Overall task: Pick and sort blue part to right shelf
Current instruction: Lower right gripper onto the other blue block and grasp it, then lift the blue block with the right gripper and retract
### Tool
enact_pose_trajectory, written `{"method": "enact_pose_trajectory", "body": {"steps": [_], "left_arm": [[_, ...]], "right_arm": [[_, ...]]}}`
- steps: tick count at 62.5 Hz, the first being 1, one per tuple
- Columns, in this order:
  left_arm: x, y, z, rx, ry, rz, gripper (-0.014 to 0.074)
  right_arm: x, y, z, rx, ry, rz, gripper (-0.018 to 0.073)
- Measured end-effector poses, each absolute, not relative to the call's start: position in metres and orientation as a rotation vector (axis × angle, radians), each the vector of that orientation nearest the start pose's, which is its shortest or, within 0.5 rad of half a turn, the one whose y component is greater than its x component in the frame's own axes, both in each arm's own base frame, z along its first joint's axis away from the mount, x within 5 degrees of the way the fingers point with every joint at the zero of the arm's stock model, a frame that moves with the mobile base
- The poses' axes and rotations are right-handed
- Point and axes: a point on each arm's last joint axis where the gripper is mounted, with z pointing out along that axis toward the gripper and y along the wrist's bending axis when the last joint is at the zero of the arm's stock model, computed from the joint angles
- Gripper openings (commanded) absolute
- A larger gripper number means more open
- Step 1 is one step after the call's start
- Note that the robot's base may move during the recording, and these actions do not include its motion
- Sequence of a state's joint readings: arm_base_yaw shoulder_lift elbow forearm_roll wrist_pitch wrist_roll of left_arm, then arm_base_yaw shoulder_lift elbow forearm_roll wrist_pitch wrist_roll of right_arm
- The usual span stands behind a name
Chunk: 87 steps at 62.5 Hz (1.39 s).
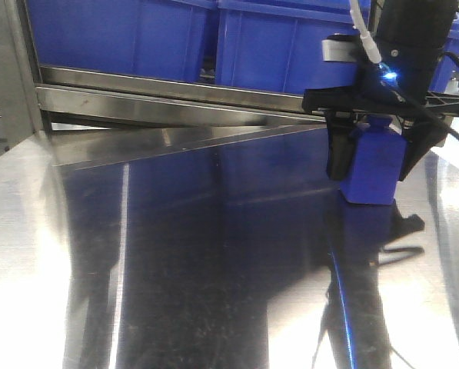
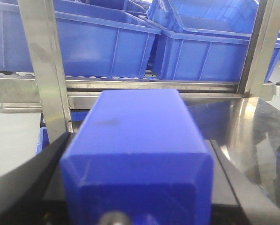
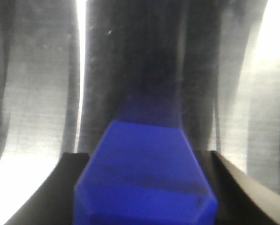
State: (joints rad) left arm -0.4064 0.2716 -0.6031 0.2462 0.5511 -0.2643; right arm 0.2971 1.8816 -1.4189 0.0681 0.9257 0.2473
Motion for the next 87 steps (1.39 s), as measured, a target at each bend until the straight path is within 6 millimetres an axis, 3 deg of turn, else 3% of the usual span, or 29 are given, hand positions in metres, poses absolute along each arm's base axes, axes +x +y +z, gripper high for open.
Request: {"method": "enact_pose_trajectory", "body": {"steps": [8, 15, 29, 36, 43, 67, 76, 87], "left_arm": [[0.049, -0.008, 0.347, 0.202, 1.682, -0.237, 0.0321], [0.049, -0.008, 0.347, 0.202, 1.682, -0.237, 0.0321], [0.049, -0.008, 0.347, 0.202, 1.682, -0.237, 0.0321], [0.049, -0.008, 0.347, 0.202, 1.682, -0.237, 0.0321], [0.049, -0.008, 0.347, 0.202, 1.682, -0.237, 0.0321], [0.047, -0.007, 0.346, 0.203, 1.692, -0.219, 0.0321], [0.036, -0.001, 0.346, 0.190, 1.669, -0.222, 0.0321], [0.012, 0.011, 0.346, 0.165, 1.570, -0.220, 0.0321]], "right_arm": [[0.371, 0.119, 0.223, -0.023, 2.870, 0.196, 0.0184], [0.369, 0.118, 0.237, -0.023, 2.818, 0.214, 0.0184], [0.349, 0.108, 0.289, -0.054, 2.630, 0.210, 0.0184], [0.323, 0.097, 0.311, -0.086, 2.526, 0.177, 0.0184], [0.295, 0.085, 0.319, -0.114, 2.461, 0.147, 0.0184], [0.182, 0.048, 0.295, -0.182, 2.256, 0.116, 0.0184], [0.153, 0.039, 0.302, -0.184, 2.153, 0.120, 0.0184], [0.115, 0.026, 0.325, -0.164, 1.960, 0.145, 0.0184]]}}
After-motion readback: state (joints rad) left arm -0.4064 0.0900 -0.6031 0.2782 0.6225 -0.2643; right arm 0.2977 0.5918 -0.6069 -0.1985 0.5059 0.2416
